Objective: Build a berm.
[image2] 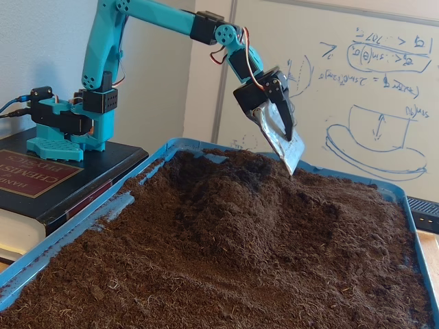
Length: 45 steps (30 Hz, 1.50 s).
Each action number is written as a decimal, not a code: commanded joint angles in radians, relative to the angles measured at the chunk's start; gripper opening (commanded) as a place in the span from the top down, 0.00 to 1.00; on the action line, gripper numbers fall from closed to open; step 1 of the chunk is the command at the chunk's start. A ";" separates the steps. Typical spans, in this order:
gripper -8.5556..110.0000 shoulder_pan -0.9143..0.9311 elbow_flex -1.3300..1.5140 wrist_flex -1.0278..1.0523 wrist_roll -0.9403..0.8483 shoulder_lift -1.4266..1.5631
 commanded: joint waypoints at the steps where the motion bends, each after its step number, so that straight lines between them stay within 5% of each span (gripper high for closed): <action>1: 0.93 0.008 -0.181 -0.021 0.009 0.066; 12: 0.93 -0.051 -0.637 -0.018 0.091 -0.388; 22: 0.93 -0.186 -0.641 -0.018 0.252 -0.529; 45: 0.93 -0.181 -0.706 -0.023 0.238 -0.621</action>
